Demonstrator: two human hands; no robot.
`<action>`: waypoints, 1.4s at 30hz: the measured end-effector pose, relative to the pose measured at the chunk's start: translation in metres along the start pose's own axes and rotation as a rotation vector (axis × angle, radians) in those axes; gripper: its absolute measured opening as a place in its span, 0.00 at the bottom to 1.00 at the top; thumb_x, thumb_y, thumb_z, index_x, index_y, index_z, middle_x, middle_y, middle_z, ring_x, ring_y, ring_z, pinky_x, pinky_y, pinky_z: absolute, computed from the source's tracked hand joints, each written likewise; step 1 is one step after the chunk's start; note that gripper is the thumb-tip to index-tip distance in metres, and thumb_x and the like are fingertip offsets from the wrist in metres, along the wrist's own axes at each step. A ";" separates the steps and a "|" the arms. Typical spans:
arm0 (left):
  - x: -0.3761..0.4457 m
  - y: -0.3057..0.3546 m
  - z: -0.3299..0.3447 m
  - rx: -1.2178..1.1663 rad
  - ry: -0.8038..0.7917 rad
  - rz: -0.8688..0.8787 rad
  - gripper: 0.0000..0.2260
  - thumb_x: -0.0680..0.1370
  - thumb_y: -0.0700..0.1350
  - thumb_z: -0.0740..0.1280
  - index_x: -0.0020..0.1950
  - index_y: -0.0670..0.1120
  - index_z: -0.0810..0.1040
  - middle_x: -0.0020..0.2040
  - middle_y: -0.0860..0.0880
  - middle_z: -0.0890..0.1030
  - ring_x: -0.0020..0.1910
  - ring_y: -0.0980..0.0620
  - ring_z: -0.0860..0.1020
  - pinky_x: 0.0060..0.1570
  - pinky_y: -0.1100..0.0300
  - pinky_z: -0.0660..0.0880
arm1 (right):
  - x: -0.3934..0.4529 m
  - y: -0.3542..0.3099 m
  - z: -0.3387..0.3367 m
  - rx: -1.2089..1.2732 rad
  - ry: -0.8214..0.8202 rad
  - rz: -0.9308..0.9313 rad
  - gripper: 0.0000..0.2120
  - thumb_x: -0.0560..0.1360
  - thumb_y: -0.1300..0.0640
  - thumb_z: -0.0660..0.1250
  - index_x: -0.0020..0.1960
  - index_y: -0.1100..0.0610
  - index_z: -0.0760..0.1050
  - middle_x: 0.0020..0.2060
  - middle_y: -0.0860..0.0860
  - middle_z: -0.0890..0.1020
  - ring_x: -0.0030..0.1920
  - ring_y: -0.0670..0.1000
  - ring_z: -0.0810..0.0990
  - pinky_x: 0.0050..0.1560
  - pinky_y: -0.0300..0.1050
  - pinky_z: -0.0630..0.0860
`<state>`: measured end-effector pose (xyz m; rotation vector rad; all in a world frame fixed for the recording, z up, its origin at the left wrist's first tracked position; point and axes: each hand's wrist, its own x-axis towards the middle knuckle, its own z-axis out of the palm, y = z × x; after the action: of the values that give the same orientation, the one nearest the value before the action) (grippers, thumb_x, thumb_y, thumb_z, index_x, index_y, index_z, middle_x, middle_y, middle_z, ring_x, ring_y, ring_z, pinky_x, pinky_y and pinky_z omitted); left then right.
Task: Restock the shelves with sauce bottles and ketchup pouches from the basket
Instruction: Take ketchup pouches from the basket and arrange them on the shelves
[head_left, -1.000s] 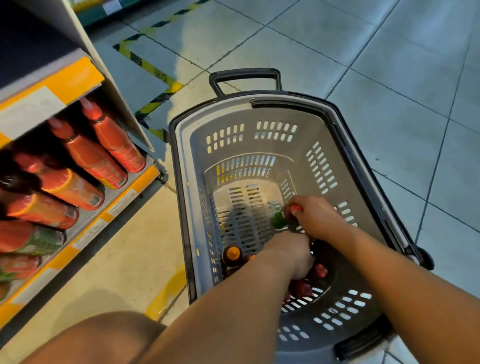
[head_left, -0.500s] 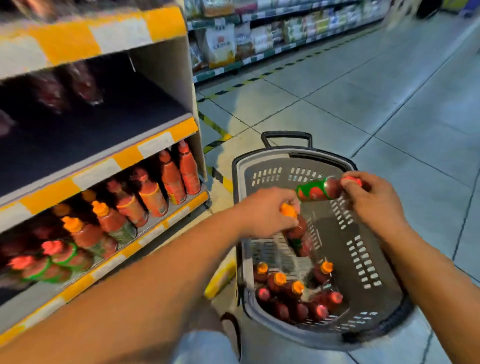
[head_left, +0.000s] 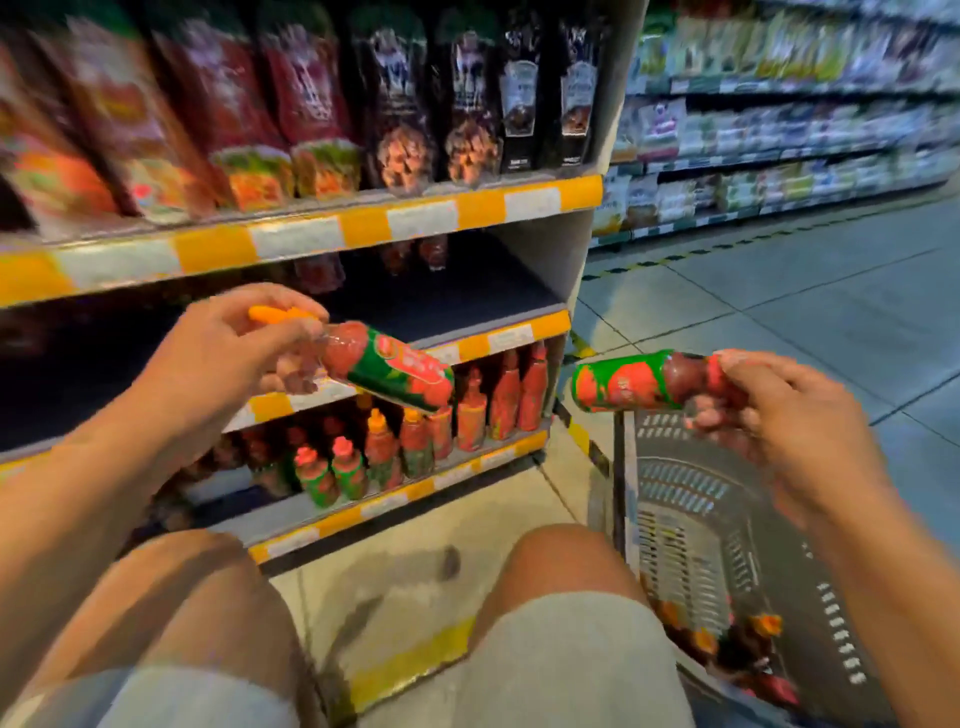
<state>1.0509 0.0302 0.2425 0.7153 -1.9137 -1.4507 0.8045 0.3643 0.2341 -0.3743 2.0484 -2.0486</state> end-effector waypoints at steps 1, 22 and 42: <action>-0.008 -0.003 -0.027 0.013 0.051 -0.003 0.05 0.79 0.38 0.71 0.49 0.46 0.84 0.40 0.35 0.78 0.35 0.45 0.77 0.36 0.56 0.83 | -0.007 -0.004 0.013 -0.006 -0.043 -0.006 0.07 0.81 0.58 0.68 0.47 0.57 0.82 0.35 0.60 0.80 0.29 0.52 0.78 0.35 0.43 0.83; -0.133 -0.154 -0.242 -0.295 0.682 -0.336 0.04 0.78 0.42 0.73 0.52 0.47 0.82 0.34 0.42 0.81 0.25 0.51 0.76 0.45 0.49 0.77 | -0.083 0.108 0.335 -0.138 -0.509 0.363 0.06 0.80 0.60 0.70 0.52 0.63 0.82 0.33 0.57 0.84 0.36 0.54 0.84 0.53 0.58 0.85; -0.047 -0.305 -0.214 -0.110 0.566 -0.545 0.07 0.76 0.40 0.76 0.52 0.40 0.83 0.35 0.40 0.81 0.29 0.50 0.76 0.32 0.59 0.77 | -0.045 0.248 0.472 -0.568 -0.669 0.283 0.04 0.76 0.63 0.73 0.43 0.62 0.84 0.32 0.63 0.83 0.34 0.57 0.80 0.44 0.60 0.84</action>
<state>1.2578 -0.1453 -0.0170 1.4908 -1.2430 -1.4311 0.9972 -0.0677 -0.0166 -0.6986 2.0320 -0.9617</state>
